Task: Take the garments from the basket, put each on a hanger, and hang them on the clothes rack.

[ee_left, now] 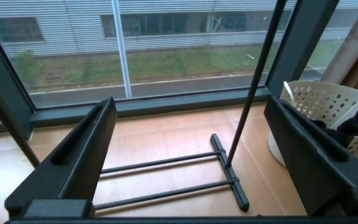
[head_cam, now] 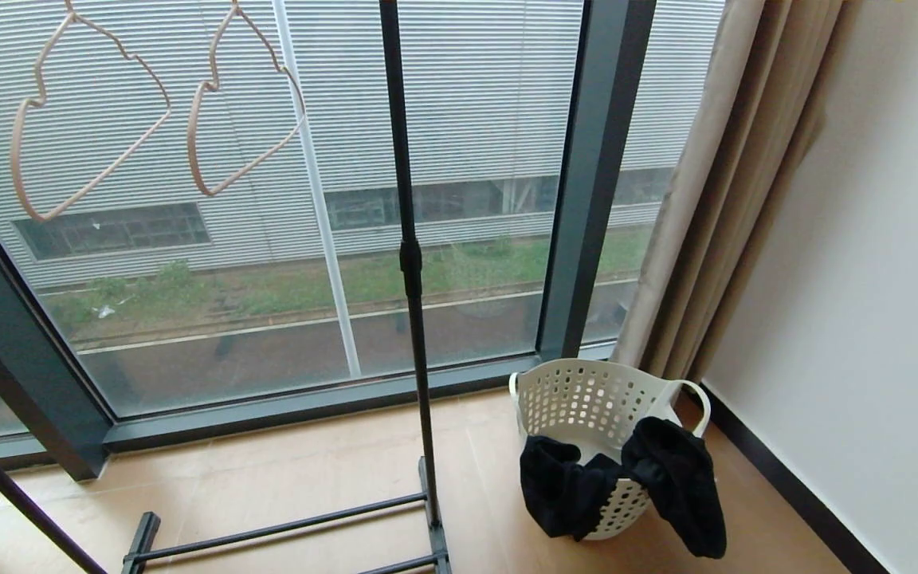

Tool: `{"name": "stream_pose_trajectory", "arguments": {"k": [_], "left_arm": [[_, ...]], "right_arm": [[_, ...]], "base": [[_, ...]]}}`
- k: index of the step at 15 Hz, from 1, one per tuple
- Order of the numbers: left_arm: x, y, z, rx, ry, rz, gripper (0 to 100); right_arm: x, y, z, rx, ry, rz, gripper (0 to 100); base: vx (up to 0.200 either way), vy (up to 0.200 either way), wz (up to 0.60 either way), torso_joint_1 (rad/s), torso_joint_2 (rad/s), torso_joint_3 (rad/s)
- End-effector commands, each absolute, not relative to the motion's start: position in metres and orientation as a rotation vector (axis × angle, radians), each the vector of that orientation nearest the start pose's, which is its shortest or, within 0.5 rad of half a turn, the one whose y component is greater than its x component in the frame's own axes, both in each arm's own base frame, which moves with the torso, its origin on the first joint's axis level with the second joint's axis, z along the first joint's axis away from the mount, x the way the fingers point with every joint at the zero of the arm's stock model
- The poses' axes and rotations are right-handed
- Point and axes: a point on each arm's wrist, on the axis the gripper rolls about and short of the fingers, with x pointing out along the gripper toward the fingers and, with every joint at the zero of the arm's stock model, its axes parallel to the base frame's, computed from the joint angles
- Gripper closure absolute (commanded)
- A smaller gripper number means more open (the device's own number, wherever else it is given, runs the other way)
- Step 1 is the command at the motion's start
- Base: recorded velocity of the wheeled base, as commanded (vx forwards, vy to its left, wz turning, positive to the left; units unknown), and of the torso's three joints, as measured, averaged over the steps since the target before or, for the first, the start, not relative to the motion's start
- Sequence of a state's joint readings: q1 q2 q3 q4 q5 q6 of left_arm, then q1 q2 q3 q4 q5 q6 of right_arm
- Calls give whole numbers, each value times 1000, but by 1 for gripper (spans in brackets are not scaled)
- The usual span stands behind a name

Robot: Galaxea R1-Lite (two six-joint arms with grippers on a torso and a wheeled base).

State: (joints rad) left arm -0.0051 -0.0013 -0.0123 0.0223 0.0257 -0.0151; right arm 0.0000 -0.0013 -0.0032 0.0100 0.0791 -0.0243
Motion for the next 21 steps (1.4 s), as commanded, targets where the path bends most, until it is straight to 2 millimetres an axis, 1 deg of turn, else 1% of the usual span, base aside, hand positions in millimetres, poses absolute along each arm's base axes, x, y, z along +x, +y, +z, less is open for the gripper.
{"name": "stream_pose_trajectory", "arguments": {"k": [1, 5, 7, 8, 10, 11, 14, 19, 21], "left_arm": [[-24, 1, 77, -15, 9, 20, 0], [-24, 1, 77, -15, 11, 20, 0], [-24, 1, 77, -15, 9, 20, 0], [-24, 1, 77, -17, 9, 20, 0], [-24, 1, 77, -17, 9, 20, 0], [-24, 1, 77, -17, 9, 20, 0], [-24, 1, 77, -17, 9, 20, 0], [-24, 1, 77, -17, 9, 20, 0], [-24, 1, 77, -17, 9, 20, 0]], "right_arm": [[-23, 2, 75, -24, 5, 80, 0], [-23, 2, 75, -24, 5, 80, 0], [-23, 2, 75, -24, 5, 80, 0], [-23, 2, 75, -24, 5, 80, 0], [-23, 2, 75, -24, 5, 80, 0], [-23, 2, 75, -24, 5, 80, 0], [-23, 2, 75, -24, 5, 80, 0], [-23, 2, 75, -24, 5, 80, 0], [-23, 2, 75, -24, 5, 80, 0]], "base": [[0, -200, 0, 22, 7, 2], [0, -200, 0, 1, 5, 6], [0, 0, 0, 0, 0, 0], [200, 0, 0, 2, 2, 2], [200, 200, 0, -5, 0, 5], [200, 0, -600, -2, 2, 7], [0, 0, -600, 6, 2, -1], [0, 0, 0, 0, 0, 0], [0, 0, -600, 0, 0, 0]]}}
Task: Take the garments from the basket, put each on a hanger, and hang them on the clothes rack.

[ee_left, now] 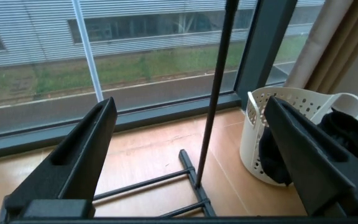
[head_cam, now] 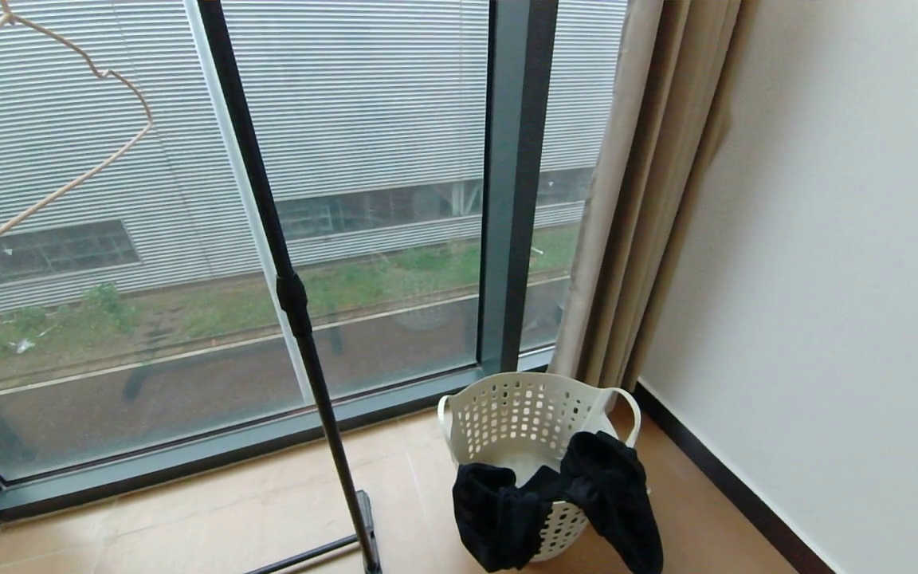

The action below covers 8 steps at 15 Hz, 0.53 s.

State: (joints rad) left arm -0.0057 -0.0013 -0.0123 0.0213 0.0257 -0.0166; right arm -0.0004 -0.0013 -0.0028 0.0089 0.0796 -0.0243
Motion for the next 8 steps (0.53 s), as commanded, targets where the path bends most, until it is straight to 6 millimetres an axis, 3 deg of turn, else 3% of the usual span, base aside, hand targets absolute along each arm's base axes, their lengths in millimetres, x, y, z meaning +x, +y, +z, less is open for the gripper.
{"name": "stream_pose_trajectory", "arguments": {"k": [1, 3, 6, 8], "left_arm": [[-24, 1, 77, -17, 9, 22, 0], [-24, 1, 77, -17, 11, 20, 0], [-24, 1, 77, -17, 9, 20, 0], [-24, 1, 77, -17, 9, 20, 0]], "right_arm": [[-23, 2, 75, -24, 5, 80, 0], [-23, 2, 75, -24, 5, 80, 0], [-23, 2, 75, -24, 5, 80, 0], [-23, 2, 75, -24, 5, 80, 0]], "base": [[0, 0, -600, -2, -2, 2], [0, 0, 0, 0, 0, 0], [0, -200, 0, -4, 2, 1], [0, 0, 0, 0, 0, 0]]}}
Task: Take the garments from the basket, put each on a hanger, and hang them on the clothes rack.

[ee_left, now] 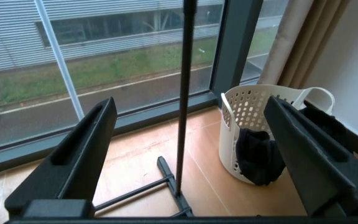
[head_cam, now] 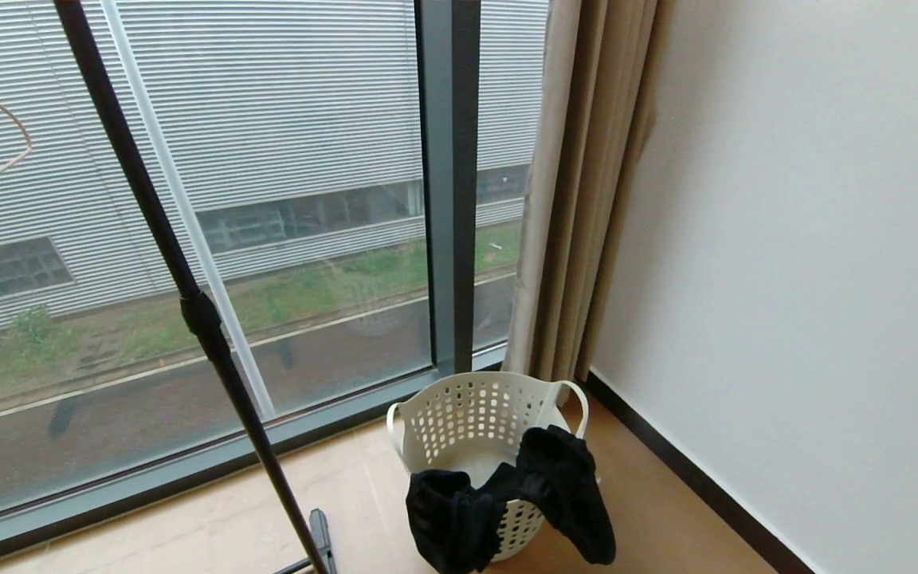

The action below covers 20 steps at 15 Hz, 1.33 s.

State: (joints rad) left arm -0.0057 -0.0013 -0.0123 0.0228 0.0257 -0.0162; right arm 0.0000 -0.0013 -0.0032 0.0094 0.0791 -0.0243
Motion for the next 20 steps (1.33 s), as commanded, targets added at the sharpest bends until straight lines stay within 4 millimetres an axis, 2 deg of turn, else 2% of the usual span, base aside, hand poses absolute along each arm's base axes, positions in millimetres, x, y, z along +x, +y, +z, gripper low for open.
{"name": "stream_pose_trajectory", "arguments": {"k": [1, 10, 20], "left_arm": [[-24, 1, 77, -17, 9, 20, 0], [-24, 1, 77, -20, 9, 25, 0], [-24, 1, 77, -20, 9, 25, 0]], "right_arm": [[-23, 2, 75, -24, 5, 80, 0], [-23, 2, 75, -24, 5, 80, 0], [-23, 2, 75, -23, 5, 80, 0]], "base": [[0, 0, 0, 0, 0, 0], [0, 0, 0, 0, 0, 0], [0, 0, 0, 3, 3, -176]]}}
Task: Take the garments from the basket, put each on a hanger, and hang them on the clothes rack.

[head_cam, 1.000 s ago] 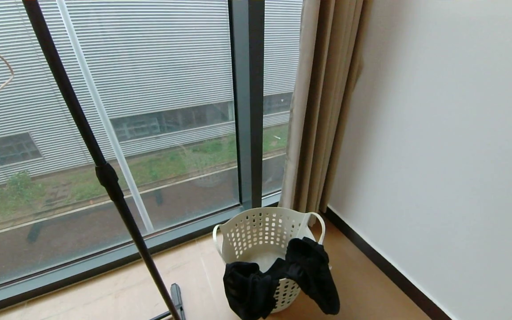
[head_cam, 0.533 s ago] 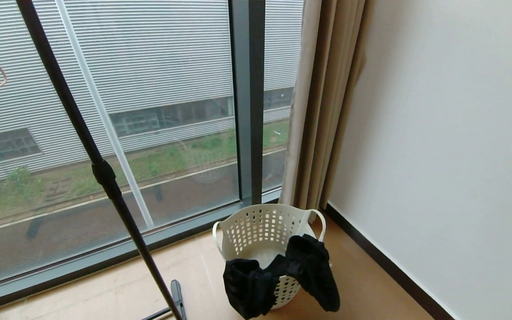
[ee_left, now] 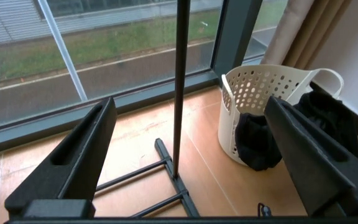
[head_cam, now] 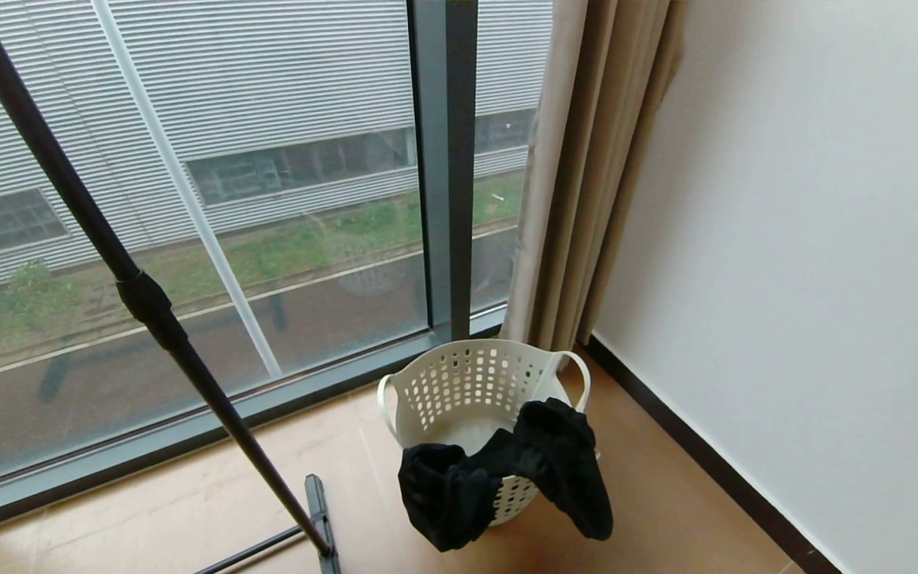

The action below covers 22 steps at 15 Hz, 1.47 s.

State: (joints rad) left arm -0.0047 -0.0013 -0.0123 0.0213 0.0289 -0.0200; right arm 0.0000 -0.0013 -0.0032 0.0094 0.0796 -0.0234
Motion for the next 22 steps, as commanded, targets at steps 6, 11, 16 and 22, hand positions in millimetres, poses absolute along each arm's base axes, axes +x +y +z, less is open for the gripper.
{"name": "stream_pose_trajectory", "arguments": {"k": [6, 11, 16, 22], "left_arm": [[-24, 1, 77, -20, 9, 25, 0], [-24, 1, 77, -20, 9, 25, 0], [-24, 1, 77, -20, 9, 25, 0], [-24, 1, 77, -27, 9, 25, 0]], "right_arm": [[-23, 2, 75, -23, 5, 80, 0], [-23, 2, 75, -23, 5, 80, 0], [-23, 2, 75, -23, 5, 80, 0], [-23, 2, 75, -24, 5, 77, 0]], "base": [[0, 0, 0, 2, 4, -199], [0, 0, 0, 1, 3, -198], [0, 0, 0, -1, 1, -201], [0, 0, 0, 5, 2, -197]]}}
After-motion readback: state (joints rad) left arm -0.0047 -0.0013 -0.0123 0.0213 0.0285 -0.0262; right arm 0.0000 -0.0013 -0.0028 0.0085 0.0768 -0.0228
